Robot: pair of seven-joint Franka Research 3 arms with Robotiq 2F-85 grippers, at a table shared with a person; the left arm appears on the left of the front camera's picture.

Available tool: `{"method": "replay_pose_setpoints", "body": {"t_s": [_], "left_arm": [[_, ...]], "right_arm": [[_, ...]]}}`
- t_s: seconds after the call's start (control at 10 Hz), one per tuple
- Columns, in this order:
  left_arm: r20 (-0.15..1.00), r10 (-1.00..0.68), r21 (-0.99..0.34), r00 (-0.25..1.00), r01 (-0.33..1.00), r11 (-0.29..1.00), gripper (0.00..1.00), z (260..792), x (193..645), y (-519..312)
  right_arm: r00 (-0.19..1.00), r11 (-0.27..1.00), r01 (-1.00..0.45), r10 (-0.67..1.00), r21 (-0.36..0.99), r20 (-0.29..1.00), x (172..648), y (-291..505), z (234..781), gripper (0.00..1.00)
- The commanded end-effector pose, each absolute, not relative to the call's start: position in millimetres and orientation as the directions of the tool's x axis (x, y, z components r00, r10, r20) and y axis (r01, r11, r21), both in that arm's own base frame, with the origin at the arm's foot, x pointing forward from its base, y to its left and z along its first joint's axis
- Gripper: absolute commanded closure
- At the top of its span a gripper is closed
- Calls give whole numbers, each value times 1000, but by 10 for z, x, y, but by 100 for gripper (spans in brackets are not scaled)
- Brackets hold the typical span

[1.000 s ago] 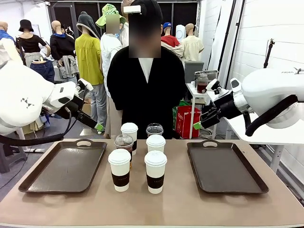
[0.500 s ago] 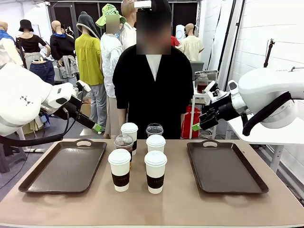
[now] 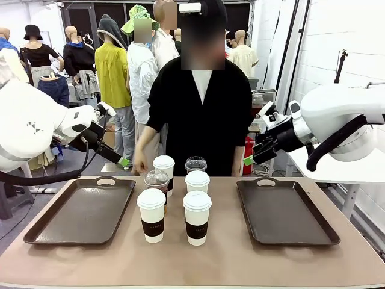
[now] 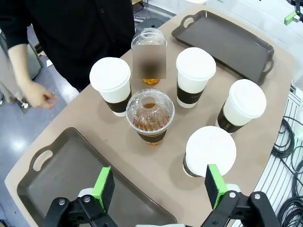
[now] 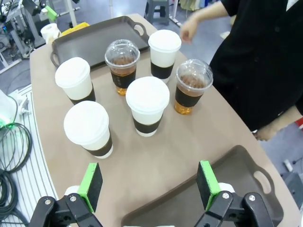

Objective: Distribute the coffee onto the tray.
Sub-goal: Pick up one iced Americano and place it on the right Handle tray.

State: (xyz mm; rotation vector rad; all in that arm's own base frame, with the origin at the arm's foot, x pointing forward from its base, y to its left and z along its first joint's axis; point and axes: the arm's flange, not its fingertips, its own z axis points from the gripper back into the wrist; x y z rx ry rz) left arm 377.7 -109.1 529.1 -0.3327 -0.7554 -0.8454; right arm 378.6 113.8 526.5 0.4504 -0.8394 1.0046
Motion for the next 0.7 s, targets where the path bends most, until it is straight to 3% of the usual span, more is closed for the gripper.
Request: {"method": "replay_pose_setpoints", "body": {"t_s": [0.0,0.6], "left_arm": [[717,-548,12,431,778,628,0,5284,3768,-1063],[717,-548,12,431,778,628,0,5284,3768,-1063]], "right_arm": [[253,466,-884,547,-40,798,3801,1129,5231,0],[253,466,-884,547,-40,798,3801,1129,5231,0]]}}
